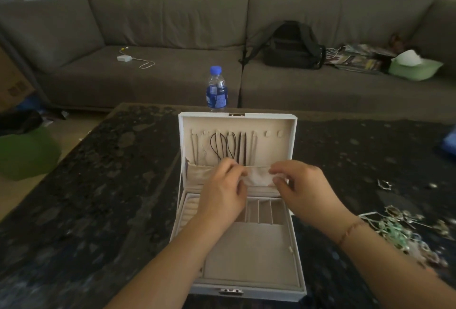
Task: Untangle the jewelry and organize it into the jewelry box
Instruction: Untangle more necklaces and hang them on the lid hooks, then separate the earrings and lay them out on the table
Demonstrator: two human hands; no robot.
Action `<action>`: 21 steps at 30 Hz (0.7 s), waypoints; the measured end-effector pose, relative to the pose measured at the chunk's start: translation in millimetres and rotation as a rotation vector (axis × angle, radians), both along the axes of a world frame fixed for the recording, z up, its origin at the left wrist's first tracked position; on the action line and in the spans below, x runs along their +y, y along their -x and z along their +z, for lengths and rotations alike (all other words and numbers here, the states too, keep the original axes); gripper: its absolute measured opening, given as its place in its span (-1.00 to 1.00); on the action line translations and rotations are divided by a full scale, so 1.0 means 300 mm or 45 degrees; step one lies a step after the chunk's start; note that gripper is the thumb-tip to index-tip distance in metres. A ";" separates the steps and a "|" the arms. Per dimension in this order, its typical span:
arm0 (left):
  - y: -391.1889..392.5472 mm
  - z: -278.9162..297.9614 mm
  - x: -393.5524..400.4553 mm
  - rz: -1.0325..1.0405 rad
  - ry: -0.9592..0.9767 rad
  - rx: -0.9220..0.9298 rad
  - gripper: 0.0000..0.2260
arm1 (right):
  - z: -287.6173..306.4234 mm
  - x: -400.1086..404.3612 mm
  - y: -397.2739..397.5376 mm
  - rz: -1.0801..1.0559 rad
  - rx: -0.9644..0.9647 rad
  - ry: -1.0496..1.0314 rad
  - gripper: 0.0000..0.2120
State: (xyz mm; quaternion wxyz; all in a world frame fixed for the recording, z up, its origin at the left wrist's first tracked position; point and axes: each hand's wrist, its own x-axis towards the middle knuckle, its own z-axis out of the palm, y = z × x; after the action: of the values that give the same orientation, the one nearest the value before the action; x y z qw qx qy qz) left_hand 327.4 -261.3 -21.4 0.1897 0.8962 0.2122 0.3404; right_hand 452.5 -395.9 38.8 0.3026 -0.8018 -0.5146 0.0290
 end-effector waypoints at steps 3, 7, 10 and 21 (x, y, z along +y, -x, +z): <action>0.016 -0.017 0.003 -0.026 -0.006 0.078 -0.83 | -0.045 -0.089 0.010 0.051 0.004 -0.091 -0.83; 0.077 0.030 -0.006 -0.120 0.114 0.233 -0.77 | -0.091 -0.241 0.023 -0.032 -0.007 -0.054 -0.84; 0.192 0.081 -0.006 -0.080 0.094 0.332 -0.76 | -0.127 -0.347 0.067 -0.230 0.129 0.155 -0.87; 0.503 -0.044 -0.067 0.715 0.756 0.196 -0.78 | -0.220 -0.339 0.200 -0.338 0.641 0.030 -0.82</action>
State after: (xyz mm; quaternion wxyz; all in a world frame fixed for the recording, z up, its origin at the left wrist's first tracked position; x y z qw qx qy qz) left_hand 176.6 -281.5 -34.7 0.3234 0.7327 0.5508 0.2349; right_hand 392.6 -497.4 -27.1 0.4126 -0.8332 -0.3133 0.1931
